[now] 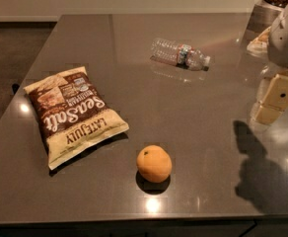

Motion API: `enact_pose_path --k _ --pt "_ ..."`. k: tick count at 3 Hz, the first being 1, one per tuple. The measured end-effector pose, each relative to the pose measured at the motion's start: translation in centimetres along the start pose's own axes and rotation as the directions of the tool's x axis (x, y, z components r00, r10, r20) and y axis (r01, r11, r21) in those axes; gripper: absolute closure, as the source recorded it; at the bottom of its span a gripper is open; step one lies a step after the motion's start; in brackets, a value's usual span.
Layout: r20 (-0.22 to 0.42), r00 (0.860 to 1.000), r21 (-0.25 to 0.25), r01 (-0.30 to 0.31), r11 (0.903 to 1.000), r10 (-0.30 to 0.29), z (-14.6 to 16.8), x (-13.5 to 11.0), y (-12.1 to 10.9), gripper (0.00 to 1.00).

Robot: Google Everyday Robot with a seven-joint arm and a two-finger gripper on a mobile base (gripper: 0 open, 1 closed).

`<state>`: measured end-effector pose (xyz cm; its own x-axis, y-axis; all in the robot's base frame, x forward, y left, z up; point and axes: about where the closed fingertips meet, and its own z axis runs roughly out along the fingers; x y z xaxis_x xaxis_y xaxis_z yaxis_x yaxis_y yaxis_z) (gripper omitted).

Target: Move water bottle near brown chip bag

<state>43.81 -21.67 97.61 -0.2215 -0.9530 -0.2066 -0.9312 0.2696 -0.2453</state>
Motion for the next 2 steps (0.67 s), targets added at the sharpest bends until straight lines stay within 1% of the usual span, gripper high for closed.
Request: enact_pose_path --k 1,2 --pt "0.0 1.0 0.0 0.0 1.0 0.0 0.0 0.0 0.0 0.0" --pt "0.025 0.999 0.003 -0.023 0.9997 0.023 0.9 -0.5 -1.6 0.0"
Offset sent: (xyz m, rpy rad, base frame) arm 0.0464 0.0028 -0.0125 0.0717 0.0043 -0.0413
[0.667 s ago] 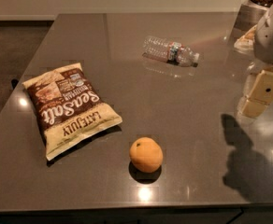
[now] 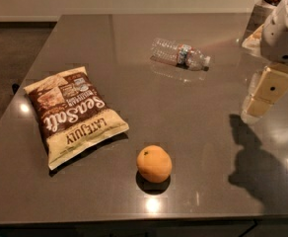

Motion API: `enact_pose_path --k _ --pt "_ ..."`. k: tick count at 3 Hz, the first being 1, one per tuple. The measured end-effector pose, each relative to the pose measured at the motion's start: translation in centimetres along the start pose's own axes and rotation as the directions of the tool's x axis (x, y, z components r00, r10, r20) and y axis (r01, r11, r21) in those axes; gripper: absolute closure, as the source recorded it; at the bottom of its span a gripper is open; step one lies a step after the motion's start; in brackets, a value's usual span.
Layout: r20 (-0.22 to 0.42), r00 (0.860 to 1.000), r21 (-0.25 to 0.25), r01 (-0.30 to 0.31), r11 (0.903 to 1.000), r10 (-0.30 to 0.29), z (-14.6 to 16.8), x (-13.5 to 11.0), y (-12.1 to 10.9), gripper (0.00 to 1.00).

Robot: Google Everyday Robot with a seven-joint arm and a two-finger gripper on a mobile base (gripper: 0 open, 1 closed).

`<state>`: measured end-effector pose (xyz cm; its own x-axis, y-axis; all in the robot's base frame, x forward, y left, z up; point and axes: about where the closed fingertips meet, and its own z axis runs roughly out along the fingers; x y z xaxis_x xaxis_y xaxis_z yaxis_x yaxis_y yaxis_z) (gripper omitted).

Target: Move water bottle near brown chip bag

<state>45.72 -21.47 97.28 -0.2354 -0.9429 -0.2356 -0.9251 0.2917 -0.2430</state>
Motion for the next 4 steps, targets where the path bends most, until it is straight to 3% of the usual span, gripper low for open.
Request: enact_pose_path --k 1,2,3,4 --pt "0.049 0.996 -0.026 -0.075 0.9969 0.076 2.1 -0.6 -2.9 0.0" --pt "0.094 0.977 -0.061 -0.184 0.981 0.189 4.9 -1.1 -7.3 0.0" --pt "0.144 0.937 -0.082 -0.308 0.9478 0.317 8.7 -2.5 -13.5 0.0" --pt "0.171 0.909 -0.093 -0.369 0.9246 0.38 11.7 -4.5 -17.5 0.0"
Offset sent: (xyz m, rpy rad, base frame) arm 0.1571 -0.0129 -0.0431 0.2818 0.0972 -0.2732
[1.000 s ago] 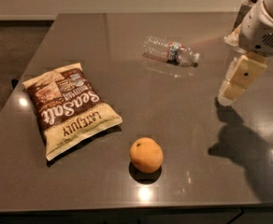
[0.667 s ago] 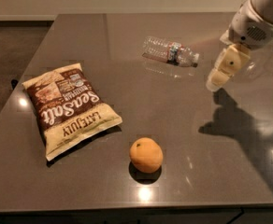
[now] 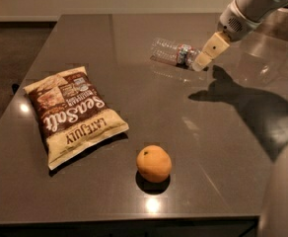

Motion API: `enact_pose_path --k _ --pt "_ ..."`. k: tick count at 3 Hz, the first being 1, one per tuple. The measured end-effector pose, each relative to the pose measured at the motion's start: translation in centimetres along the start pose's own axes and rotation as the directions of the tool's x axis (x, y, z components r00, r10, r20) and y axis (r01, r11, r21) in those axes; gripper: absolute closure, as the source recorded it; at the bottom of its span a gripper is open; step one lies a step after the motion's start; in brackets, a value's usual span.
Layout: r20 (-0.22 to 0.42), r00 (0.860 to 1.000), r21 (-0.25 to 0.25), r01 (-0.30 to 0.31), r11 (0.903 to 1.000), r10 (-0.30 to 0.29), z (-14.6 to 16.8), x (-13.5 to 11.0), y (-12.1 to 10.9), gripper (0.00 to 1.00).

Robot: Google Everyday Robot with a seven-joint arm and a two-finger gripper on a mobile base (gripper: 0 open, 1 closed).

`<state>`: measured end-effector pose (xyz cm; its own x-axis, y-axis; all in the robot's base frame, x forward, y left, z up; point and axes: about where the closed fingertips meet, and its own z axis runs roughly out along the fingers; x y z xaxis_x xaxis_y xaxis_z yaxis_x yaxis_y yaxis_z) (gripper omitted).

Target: Move water bottle near brown chip bag

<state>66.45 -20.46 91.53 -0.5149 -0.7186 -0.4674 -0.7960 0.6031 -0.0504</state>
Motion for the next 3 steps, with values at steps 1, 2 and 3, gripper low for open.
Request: enact_pose_path --k 1,2,3 --pt "0.02 0.999 0.0 -0.039 0.9992 0.039 2.1 -1.6 -1.9 0.0" --pt "0.011 0.997 0.027 -0.071 0.9971 0.071 5.2 -3.0 -3.9 0.0" --pt "-0.014 0.997 0.05 -0.075 0.9959 0.076 6.7 -3.5 -4.8 0.0"
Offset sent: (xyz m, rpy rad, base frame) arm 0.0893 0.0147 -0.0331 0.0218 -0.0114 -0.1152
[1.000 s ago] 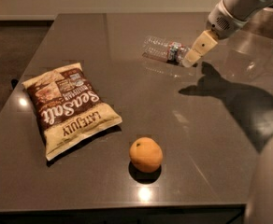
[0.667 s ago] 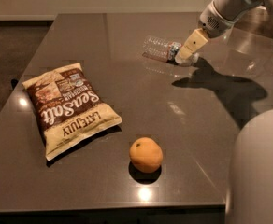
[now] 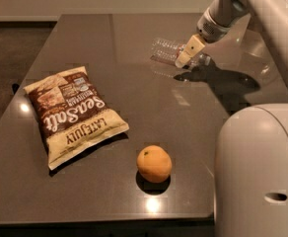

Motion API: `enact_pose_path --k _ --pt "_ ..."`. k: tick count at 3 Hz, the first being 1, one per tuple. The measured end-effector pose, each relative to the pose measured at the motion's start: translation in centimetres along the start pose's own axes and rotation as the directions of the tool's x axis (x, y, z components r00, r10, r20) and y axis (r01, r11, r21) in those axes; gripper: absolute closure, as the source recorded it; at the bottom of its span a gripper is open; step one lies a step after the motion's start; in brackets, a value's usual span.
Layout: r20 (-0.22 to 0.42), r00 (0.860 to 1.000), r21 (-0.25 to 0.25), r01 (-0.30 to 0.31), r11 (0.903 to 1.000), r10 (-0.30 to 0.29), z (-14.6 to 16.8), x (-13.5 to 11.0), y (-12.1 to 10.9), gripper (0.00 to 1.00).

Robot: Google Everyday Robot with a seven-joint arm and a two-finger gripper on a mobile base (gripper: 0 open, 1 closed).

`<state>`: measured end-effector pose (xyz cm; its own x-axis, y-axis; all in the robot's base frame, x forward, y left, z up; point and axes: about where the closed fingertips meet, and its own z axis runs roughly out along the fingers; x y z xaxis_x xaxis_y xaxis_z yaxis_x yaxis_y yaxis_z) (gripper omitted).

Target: Move water bottle near brown chip bag

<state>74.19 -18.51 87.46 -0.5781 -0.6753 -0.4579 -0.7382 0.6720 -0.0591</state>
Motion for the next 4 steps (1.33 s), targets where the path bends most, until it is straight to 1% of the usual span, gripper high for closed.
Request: enact_pose_path --k 1,2,3,4 --pt "-0.016 1.0 -0.002 0.002 1.0 -0.002 1.1 -0.2 -0.1 0.15" --pt "-0.008 0.998 -0.028 0.062 0.9977 -0.062 1.1 -0.8 1.1 0.46" --pt "0.012 0.993 -0.051 0.114 0.9922 -0.114 0.3 -1.2 2.6 0.69" --pt "0.033 0.987 -0.077 0.161 0.984 -0.159 -2.0 -0.3 5.0 0.93"
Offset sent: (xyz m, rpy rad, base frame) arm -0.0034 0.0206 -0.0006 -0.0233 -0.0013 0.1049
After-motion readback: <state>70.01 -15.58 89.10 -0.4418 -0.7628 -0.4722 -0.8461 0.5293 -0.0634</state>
